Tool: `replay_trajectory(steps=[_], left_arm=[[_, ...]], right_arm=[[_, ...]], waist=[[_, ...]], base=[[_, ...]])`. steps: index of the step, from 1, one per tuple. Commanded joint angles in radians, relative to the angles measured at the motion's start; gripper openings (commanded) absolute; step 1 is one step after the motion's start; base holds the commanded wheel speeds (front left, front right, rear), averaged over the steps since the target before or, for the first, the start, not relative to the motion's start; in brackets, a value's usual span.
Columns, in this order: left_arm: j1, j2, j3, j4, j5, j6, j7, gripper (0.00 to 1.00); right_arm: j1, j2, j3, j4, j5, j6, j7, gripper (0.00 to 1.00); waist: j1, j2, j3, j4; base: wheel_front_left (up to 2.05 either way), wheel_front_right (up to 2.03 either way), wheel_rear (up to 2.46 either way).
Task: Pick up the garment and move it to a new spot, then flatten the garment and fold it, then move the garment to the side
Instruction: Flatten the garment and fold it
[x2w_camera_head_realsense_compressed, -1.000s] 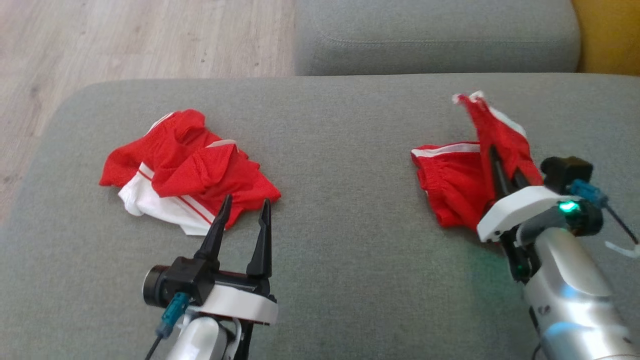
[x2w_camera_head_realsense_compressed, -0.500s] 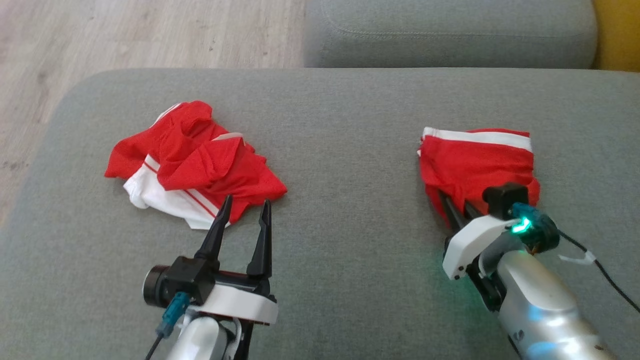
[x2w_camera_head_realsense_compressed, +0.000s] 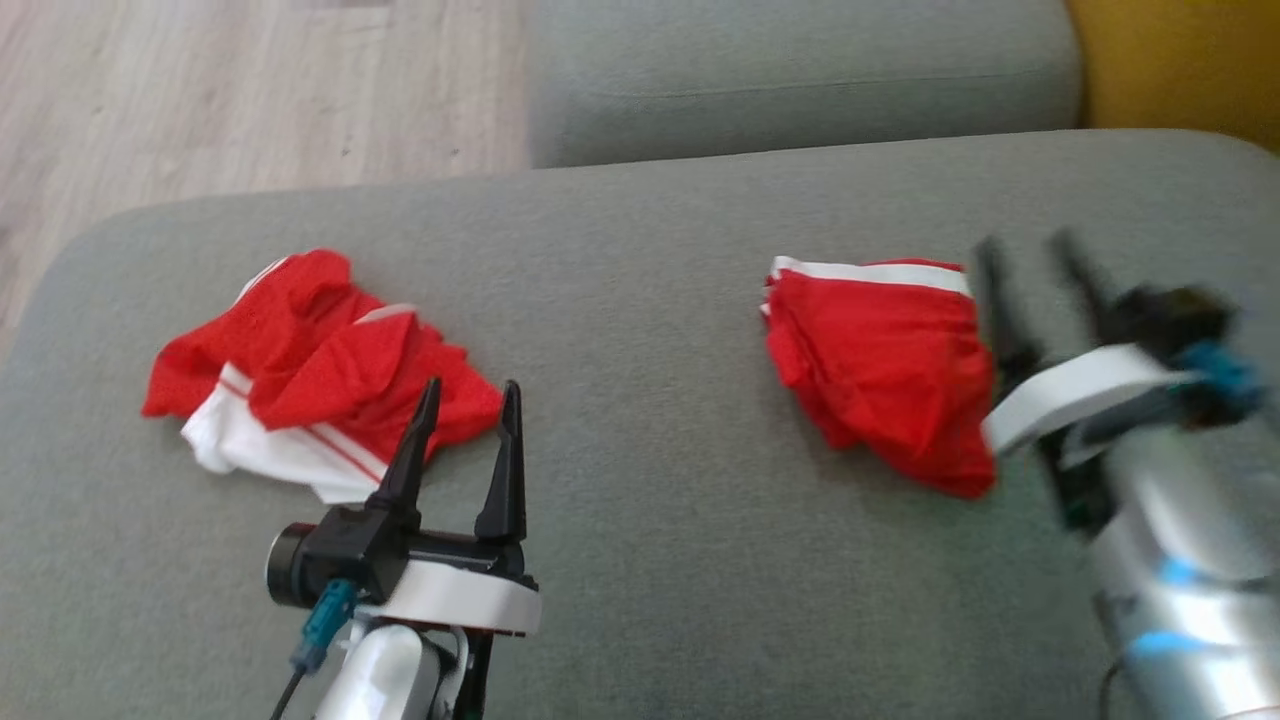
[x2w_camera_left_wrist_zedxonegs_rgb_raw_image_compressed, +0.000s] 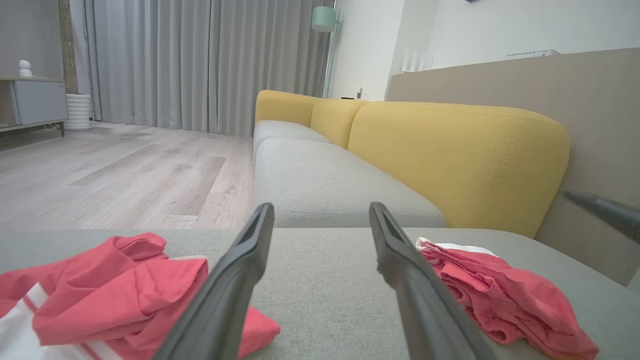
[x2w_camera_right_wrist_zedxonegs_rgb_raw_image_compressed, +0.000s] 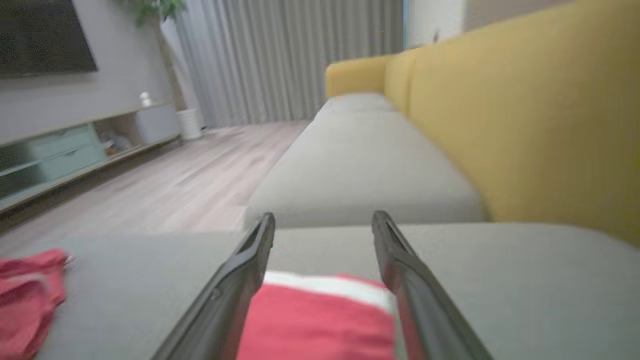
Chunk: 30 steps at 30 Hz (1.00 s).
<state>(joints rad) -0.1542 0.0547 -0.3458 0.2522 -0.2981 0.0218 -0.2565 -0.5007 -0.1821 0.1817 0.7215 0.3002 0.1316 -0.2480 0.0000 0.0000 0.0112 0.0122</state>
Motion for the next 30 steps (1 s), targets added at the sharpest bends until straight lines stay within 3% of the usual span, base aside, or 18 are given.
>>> replay_trajectory(steps=[1, 5, 8, 18, 28, 30], left_arm=[[-0.015, 0.008, 0.044, -0.039, 0.001, 0.003, -0.005, 1.00], [-0.005, 0.006, 0.052, -0.051, 0.003, 0.000, -0.005, 1.00], [0.007, 0.003, 0.057, -0.053, 0.001, 0.000, -0.005, 1.00], [0.046, -0.001, 0.081, -0.028, 0.012, -0.011, -0.005, 1.00], [0.037, -0.004, 0.073, -0.015, 0.024, -0.025, -0.005, 1.00], [0.025, -0.004, 0.065, -0.018, 0.027, -0.025, -0.005, 1.00]], right_arm=[[0.006, -0.009, -0.043, -0.090, -0.051, -0.001, -0.013, 1.00], [0.113, 0.036, -0.206, -0.254, -0.152, -0.001, -0.013, 1.00], [0.208, 0.090, -0.271, -0.339, -0.195, -0.001, -0.014, 1.00], [0.407, 0.131, -0.233, -0.435, -0.214, -0.001, -0.014, 1.00], [0.374, 0.132, -0.211, -0.444, -0.234, -0.001, 0.008, 1.00], [0.338, 0.132, -0.207, -0.434, -0.245, -0.001, 0.025, 0.00]], waist=[[0.0000, 0.0000, -0.012, -0.022], [0.0000, 0.0000, -0.016, -0.046], [0.0000, 0.0000, -0.015, -0.059], [0.0000, 0.0000, -0.009, -0.068], [0.0000, 0.0000, 0.013, -0.028], [0.0000, 0.0000, 0.039, -0.013]], base=[[0.00, 0.00, 0.00], [0.00, 0.00, 0.00], [0.00, 0.00, 0.00], [0.00, 0.00, 0.00], [0.00, 0.00, 0.00], [0.00, 0.00, 0.00]])
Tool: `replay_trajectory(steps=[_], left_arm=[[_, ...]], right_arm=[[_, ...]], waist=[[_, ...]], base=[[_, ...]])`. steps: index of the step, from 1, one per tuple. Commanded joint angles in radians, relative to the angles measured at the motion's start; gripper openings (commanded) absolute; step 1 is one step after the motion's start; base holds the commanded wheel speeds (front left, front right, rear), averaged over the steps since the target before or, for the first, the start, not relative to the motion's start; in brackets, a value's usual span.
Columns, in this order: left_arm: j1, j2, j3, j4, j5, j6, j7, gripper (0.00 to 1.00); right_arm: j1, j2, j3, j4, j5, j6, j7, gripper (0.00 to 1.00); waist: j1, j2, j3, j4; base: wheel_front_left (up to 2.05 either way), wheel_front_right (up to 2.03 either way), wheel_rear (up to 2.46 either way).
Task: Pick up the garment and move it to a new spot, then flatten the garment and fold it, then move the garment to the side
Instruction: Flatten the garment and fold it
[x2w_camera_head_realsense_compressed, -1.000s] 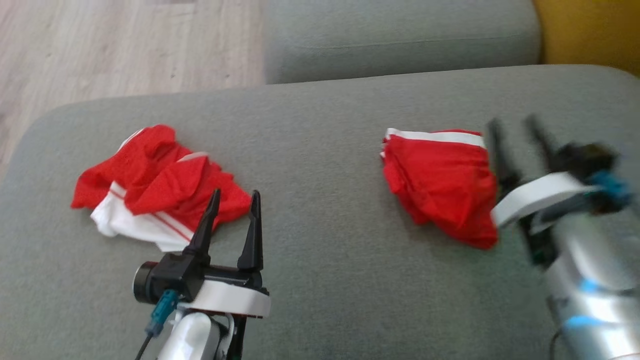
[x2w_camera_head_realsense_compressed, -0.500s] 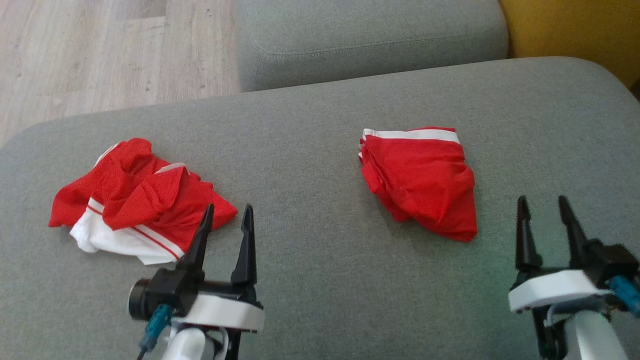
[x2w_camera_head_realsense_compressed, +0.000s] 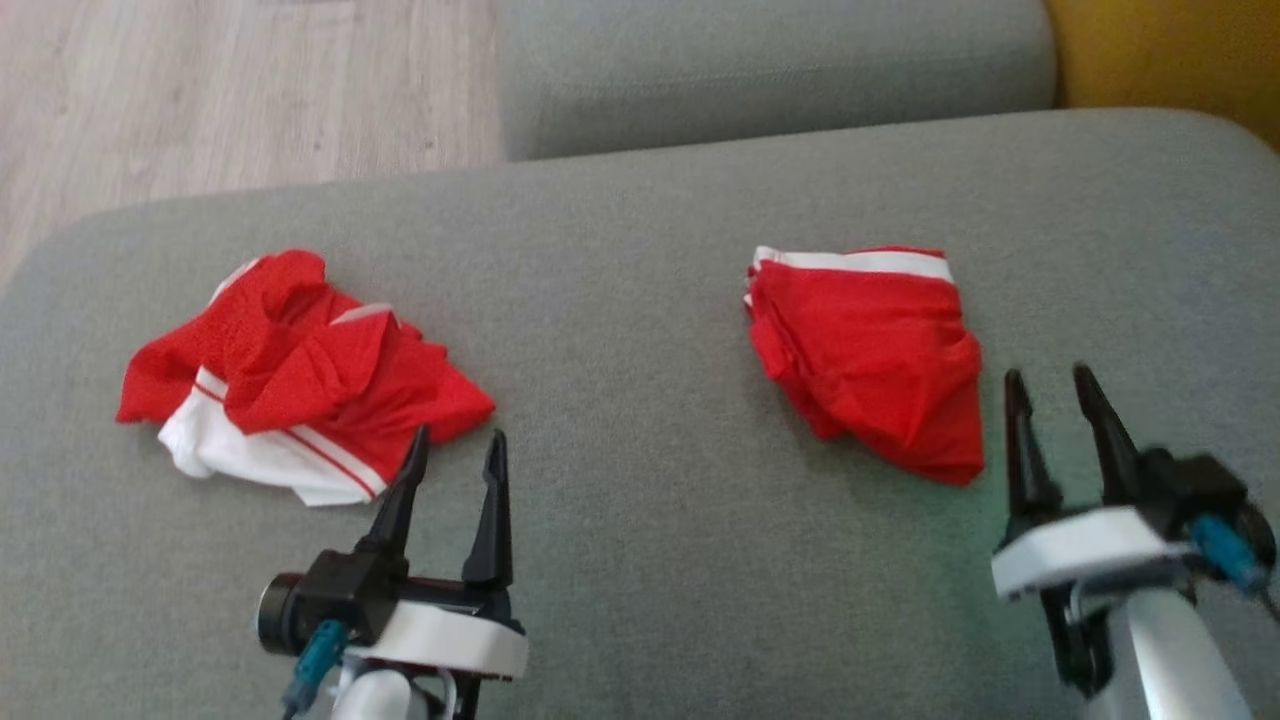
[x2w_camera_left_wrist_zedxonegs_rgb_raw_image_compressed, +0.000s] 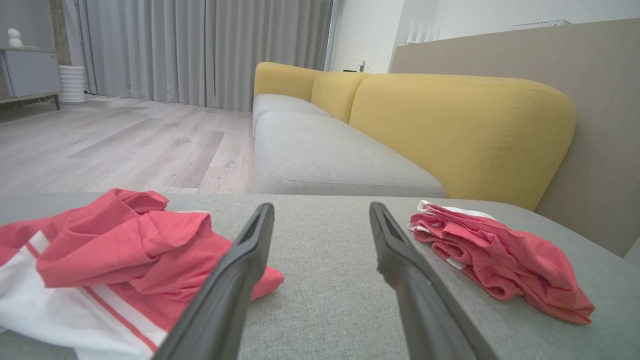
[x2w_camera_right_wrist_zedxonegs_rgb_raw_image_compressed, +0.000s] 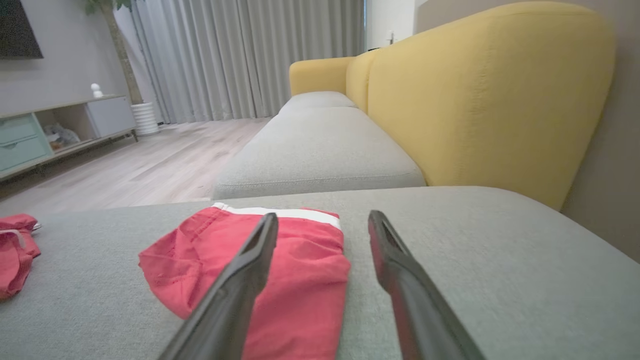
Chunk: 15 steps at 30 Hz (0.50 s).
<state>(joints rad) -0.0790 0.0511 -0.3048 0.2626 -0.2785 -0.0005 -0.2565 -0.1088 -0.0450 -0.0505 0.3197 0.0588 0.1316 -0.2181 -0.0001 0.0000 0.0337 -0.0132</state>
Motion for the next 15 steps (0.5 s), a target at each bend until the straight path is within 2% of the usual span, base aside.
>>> replay_trajectory(steps=[1, 6, 11, 15], left_arm=[[-0.059, -0.001, 0.019, -0.030, 0.009, -0.002, -0.005, 1.00], [-0.110, -0.001, -0.002, -0.033, 0.014, -0.003, -0.005, 1.00], [-0.157, -0.001, -0.035, -0.031, 0.007, -0.002, -0.005, 1.00], [-0.186, -0.001, -0.061, -0.031, -0.004, 0.004, -0.005, 1.00]], right_arm=[[-0.077, -0.005, 0.024, -0.023, -0.007, -0.001, 0.004, 0.00], [-0.218, -0.005, -0.018, 0.086, -0.039, -0.001, 0.045, 0.00], [-0.363, -0.005, -0.094, 0.269, -0.080, -0.001, 0.053, 0.00], [-0.448, -0.014, -0.135, 0.418, -0.161, -0.001, 0.027, 0.00]], waist=[[0.0001, 0.0000, 0.034, 0.021], [0.0001, 0.0000, 0.124, 0.071], [0.0001, 0.0000, 0.194, 0.124], [0.0001, 0.0000, 0.224, 0.157]], base=[[0.00, 0.00, 0.00], [0.00, 0.00, 0.00], [0.00, 0.00, 0.00], [0.00, 0.00, 0.00]])
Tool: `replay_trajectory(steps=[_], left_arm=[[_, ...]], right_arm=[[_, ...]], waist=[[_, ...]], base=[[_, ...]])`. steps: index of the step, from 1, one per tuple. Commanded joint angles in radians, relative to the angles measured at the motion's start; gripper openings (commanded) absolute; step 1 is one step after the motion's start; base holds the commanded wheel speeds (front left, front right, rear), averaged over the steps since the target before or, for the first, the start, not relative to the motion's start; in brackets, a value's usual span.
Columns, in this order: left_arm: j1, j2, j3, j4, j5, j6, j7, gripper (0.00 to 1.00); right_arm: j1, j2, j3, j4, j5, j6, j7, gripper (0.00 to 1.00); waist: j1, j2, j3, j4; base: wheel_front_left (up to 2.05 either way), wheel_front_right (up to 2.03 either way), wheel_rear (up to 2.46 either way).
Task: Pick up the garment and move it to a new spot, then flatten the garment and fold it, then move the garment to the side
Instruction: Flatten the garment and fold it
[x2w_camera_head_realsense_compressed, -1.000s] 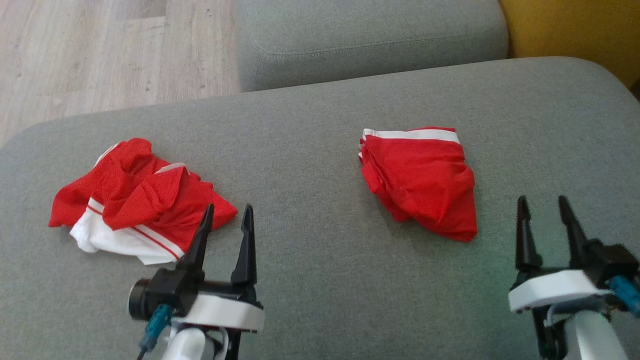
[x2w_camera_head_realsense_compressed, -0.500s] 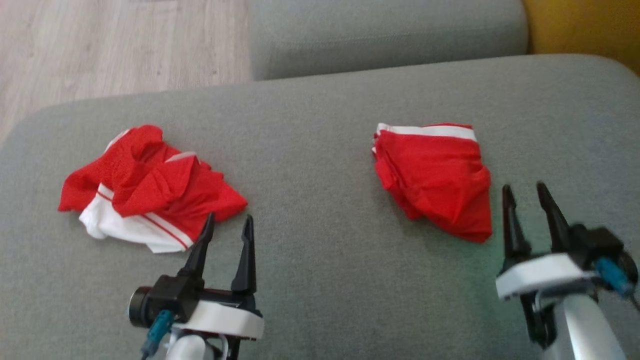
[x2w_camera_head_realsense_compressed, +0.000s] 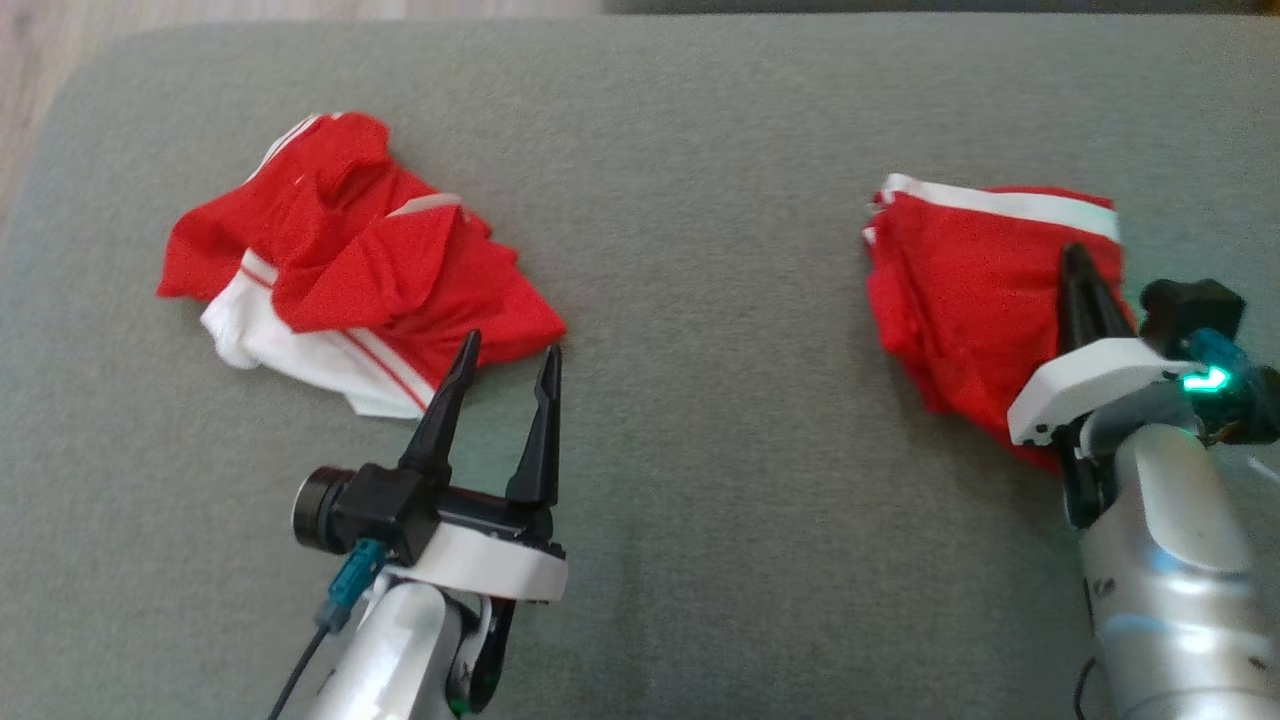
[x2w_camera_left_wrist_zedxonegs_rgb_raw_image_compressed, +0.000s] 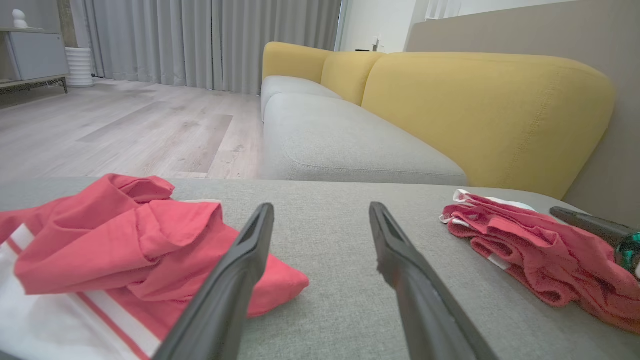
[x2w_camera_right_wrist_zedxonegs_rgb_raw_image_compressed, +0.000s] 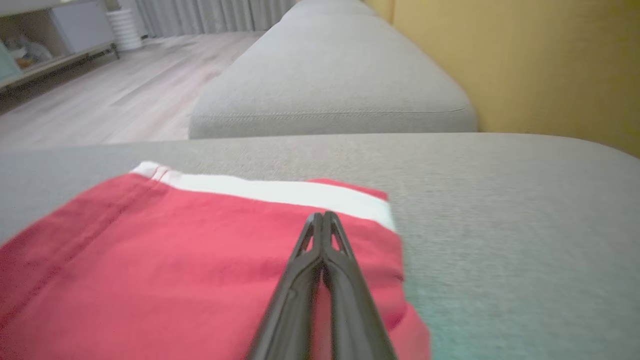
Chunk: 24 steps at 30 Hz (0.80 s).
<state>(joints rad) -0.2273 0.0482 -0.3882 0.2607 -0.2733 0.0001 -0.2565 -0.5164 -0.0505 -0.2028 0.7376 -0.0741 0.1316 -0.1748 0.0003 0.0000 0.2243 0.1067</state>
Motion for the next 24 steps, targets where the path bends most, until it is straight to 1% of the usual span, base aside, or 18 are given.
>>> replay_trajectory(steps=[1, 3, 5, 7, 10, 12, 16, 19, 22, 24], left_arm=[[-0.042, 0.002, 0.018, -0.028, -0.012, 0.005, -0.005, 1.00], [-0.048, 0.002, 0.011, -0.026, -0.016, 0.009, -0.005, 1.00], [-0.053, 0.002, 0.007, -0.023, -0.020, 0.012, -0.005, 1.00], [-0.057, 0.002, 0.006, -0.020, -0.023, 0.015, -0.005, 1.00], [-0.059, 0.002, 0.006, -0.019, -0.024, 0.018, -0.005, 1.00], [-0.058, 0.002, 0.004, -0.018, -0.026, 0.019, -0.005, 1.00], [-0.057, 0.002, -0.006, -0.017, -0.032, 0.022, -0.005, 1.00], [-0.053, 0.002, -0.010, -0.017, -0.036, 0.026, -0.005, 1.00], [-0.048, 0.002, -0.007, -0.014, -0.037, 0.027, -0.005, 1.00], [-0.043, 0.002, 0.002, -0.014, -0.036, 0.030, -0.005, 1.00]], right_arm=[[-0.055, -0.008, 0.006, 0.044, -0.039, -0.001, -0.018, 0.00], [-0.077, -0.008, 0.008, 0.129, -0.070, -0.001, -0.017, 0.00], [-0.096, -0.008, 0.007, 0.186, -0.096, -0.001, -0.035, 0.00], [-0.122, -0.006, -0.001, 0.205, -0.099, -0.001, -0.064, 0.00], [-0.143, -0.003, 0.027, 0.215, -0.095, -0.001, -0.079, 0.00], [-0.156, -0.001, 0.087, 0.223, -0.069, -0.001, -0.085, 0.00], [-0.144, 0.000, 0.258, 0.224, 0.041, -0.001, -0.086, 0.00], [-0.122, 0.000, 0.372, 0.287, 0.071, -0.001, -0.086, 0.00], [-0.117, 0.000, 0.428, 0.336, 0.108, -0.001, -0.086, 0.00], [-0.118, 0.000, 0.453, 0.343, 0.139, -0.001, -0.086, 0.00]], waist=[[-0.0003, 0.0000, 0.035, 0.042], [-0.0003, 0.0000, 0.034, 0.050], [-0.0003, 0.0000, 0.030, 0.056], [-0.0003, 0.0000, 0.025, 0.059], [-0.0003, 0.0000, 0.017, 0.058], [-0.0003, 0.0000, 0.011, 0.061], [-0.0003, 0.0000, -0.001, 0.066], [-0.0003, 0.0000, -0.009, 0.068], [-0.0003, 0.0000, -0.021, 0.065], [-0.0003, 0.0000, -0.030, 0.056]], base=[[0.00, 0.00, 0.00], [0.00, 0.00, 0.00], [0.00, 0.00, 0.00], [0.00, 0.00, 0.00], [0.00, 0.00, 0.00], [0.00, 0.00, 0.00], [0.00, 0.00, 0.00], [0.00, 0.00, 0.00], [0.00, 0.00, 0.00], [0.00, 0.00, 0.00]])
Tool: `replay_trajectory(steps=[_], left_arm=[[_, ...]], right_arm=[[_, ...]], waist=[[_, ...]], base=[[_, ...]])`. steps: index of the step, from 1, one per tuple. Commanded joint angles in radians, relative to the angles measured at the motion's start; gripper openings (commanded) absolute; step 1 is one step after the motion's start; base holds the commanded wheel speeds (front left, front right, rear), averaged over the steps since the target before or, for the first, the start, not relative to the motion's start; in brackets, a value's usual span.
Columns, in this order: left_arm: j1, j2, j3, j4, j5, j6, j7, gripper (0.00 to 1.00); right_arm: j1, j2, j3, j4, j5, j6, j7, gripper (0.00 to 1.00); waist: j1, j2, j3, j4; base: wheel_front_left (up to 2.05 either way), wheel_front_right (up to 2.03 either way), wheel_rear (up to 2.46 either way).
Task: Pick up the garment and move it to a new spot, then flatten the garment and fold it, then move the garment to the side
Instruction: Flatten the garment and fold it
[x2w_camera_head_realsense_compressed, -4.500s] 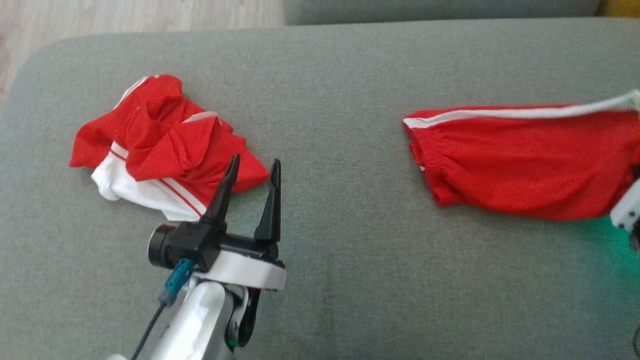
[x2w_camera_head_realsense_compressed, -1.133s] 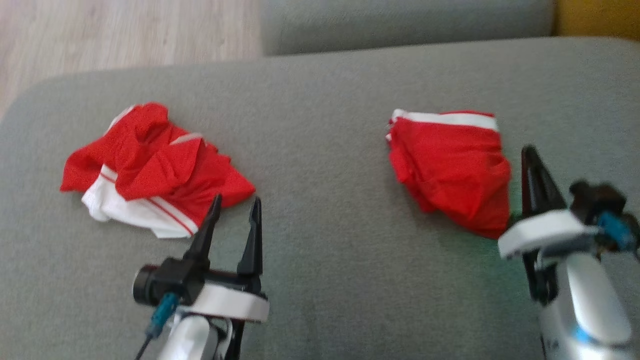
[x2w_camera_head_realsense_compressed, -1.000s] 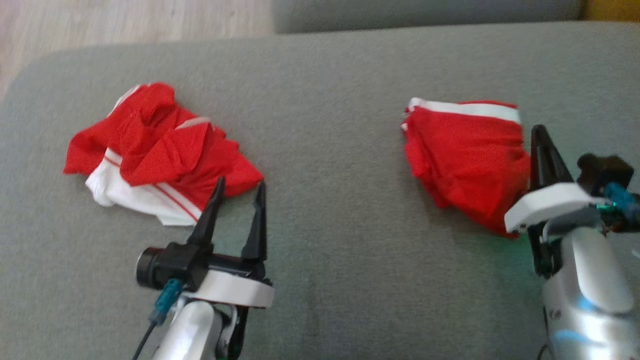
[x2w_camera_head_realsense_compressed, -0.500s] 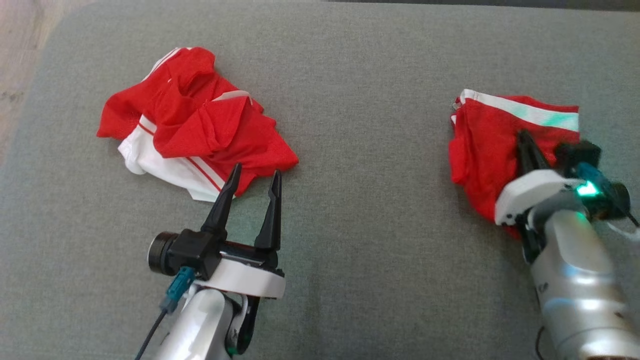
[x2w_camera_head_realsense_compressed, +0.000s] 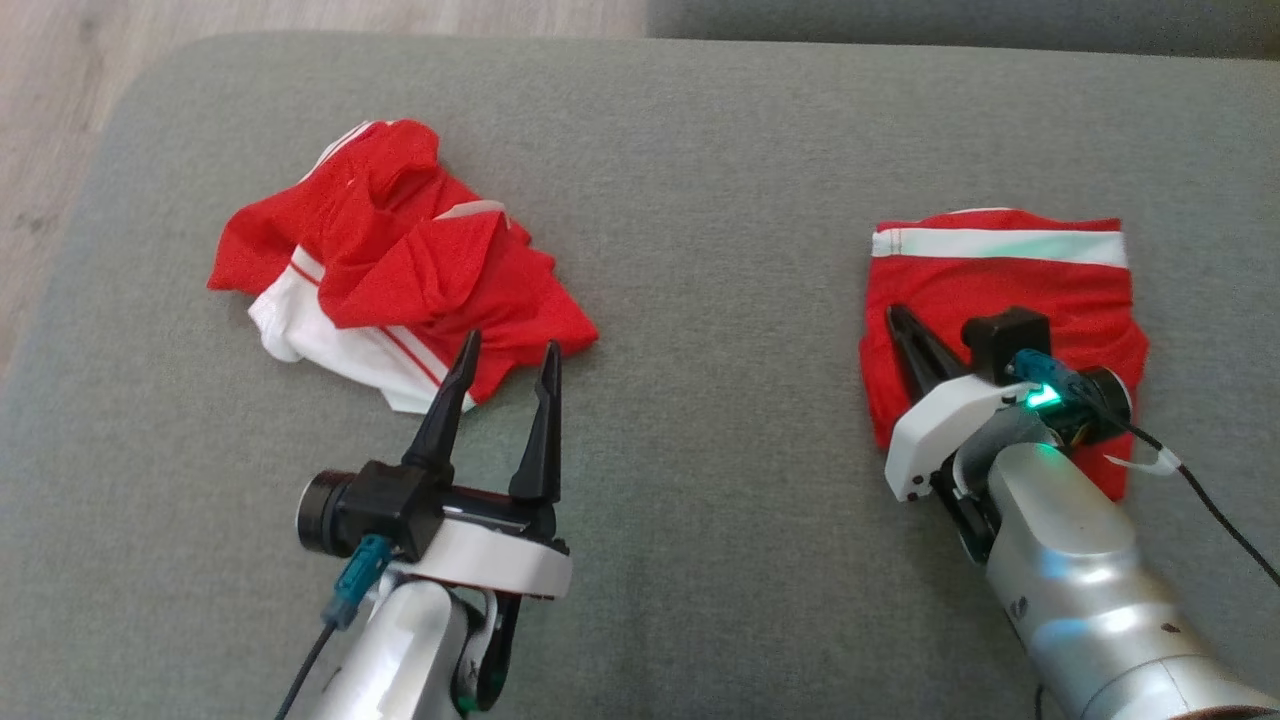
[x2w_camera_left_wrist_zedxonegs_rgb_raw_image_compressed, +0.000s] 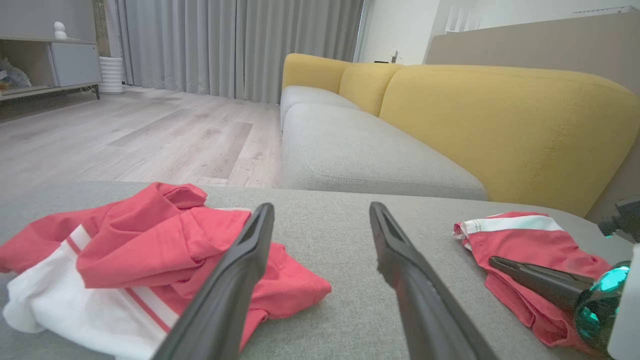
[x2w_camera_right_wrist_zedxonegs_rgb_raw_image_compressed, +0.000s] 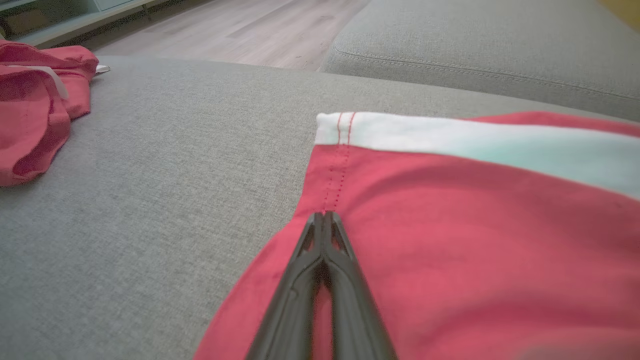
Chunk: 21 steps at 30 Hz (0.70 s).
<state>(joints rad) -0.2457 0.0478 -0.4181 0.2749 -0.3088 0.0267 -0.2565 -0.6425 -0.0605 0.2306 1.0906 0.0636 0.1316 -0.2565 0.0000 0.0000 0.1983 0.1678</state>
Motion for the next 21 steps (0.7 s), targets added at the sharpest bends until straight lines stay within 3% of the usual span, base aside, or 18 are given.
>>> replay_trajectory(steps=[1, 4, 10, 13, 20, 21], left_arm=[[-0.021, 0.002, 0.037, -0.029, 0.001, 0.004, -0.005, 1.00], [-0.010, 0.002, 0.051, -0.031, 0.005, 0.003, -0.005, 1.00], [0.018, 0.002, 0.079, -0.042, 0.007, 0.004, -0.005, 1.00], [0.042, 0.002, 0.095, -0.042, 0.009, 0.004, -0.005, 1.00], [0.085, 0.002, 0.113, -0.042, 0.010, 0.003, -0.005, 1.00], [0.091, 0.002, 0.116, -0.042, 0.011, 0.002, -0.005, 1.00]], right_arm=[[0.008, 0.010, 0.029, -0.013, 0.013, -0.001, -0.005, 0.00], [0.011, 0.010, 0.027, -0.067, 0.040, -0.001, -0.005, 0.00], [0.071, 0.002, -0.072, -0.259, 0.007, -0.001, -0.005, 0.00], [0.144, -0.007, -0.161, -0.402, -0.036, -0.001, -0.005, 0.00], [0.326, 0.004, -0.294, -0.607, -0.081, -0.001, -0.005, 0.00], [0.354, 0.006, -0.306, -0.629, -0.080, -0.001, -0.005, 0.15]], waist=[[0.0000, 0.0000, -0.010, -0.012], [0.0000, 0.0000, -0.030, -0.035], [0.0000, 0.0000, -0.082, -0.092], [0.0000, 0.0000, -0.118, -0.123], [0.0000, 0.0000, -0.163, -0.153], [0.0000, 0.0000, -0.168, -0.156]], base=[[0.00, 0.00, 0.00], [0.00, 0.00, 0.00], [0.00, 0.00, 0.00], [0.00, 0.00, 0.00], [0.00, 0.00, 0.00], [0.00, 0.00, 0.00]])
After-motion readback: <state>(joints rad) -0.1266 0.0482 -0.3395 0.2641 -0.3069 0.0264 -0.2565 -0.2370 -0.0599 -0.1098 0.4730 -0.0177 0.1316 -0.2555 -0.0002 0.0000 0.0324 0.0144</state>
